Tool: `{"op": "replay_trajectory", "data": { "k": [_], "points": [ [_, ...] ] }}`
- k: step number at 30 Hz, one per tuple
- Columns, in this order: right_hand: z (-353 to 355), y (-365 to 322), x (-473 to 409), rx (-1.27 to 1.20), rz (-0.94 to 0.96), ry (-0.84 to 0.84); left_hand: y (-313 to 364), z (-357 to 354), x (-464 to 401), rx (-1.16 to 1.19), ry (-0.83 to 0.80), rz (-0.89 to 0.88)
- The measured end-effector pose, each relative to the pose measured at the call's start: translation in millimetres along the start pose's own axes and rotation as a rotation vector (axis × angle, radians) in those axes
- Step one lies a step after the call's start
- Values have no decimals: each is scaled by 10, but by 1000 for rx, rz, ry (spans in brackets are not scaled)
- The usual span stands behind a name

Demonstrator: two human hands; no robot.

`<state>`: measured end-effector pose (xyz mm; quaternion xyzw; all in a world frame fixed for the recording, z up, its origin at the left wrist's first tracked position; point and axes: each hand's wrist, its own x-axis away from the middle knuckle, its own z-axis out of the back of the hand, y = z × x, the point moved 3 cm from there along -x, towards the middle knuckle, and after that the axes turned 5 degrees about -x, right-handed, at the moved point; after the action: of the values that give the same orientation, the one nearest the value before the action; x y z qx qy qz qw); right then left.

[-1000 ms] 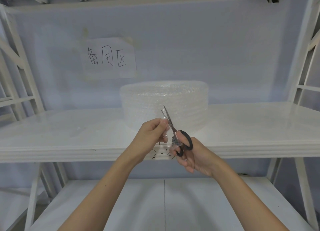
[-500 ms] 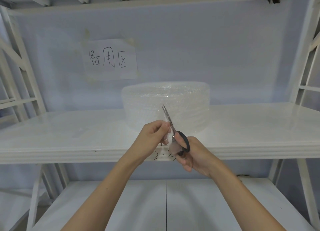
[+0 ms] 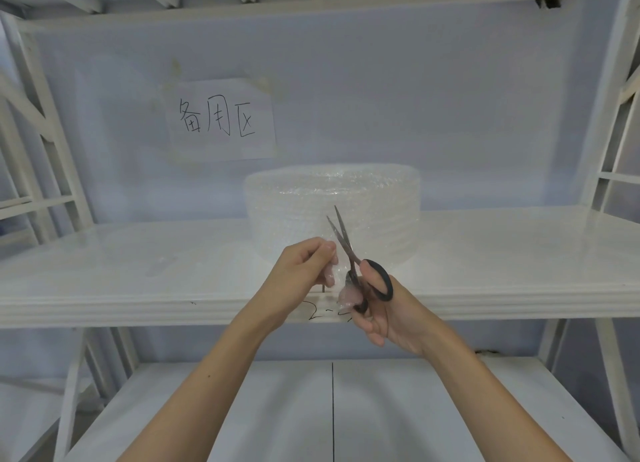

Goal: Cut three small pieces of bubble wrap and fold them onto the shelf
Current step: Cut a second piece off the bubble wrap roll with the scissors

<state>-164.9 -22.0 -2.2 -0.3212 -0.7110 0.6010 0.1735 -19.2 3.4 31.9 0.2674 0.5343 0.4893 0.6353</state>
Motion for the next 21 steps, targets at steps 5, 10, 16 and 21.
{"op": "replay_trajectory", "data": {
  "k": [5,10,16,21],
  "points": [
    [16,55,70,-7,-6,-24,-31,-26,12,55,12,12],
    [10,89,108,57,-11,-12,-32,-46,12,85,10,9],
    [-21,-4,32,97,39,38,11,-94,65,52,-48,1],
    [-28,-61,-35,127,38,58,59,-110,77,39,-76,-25]
  ]
}}
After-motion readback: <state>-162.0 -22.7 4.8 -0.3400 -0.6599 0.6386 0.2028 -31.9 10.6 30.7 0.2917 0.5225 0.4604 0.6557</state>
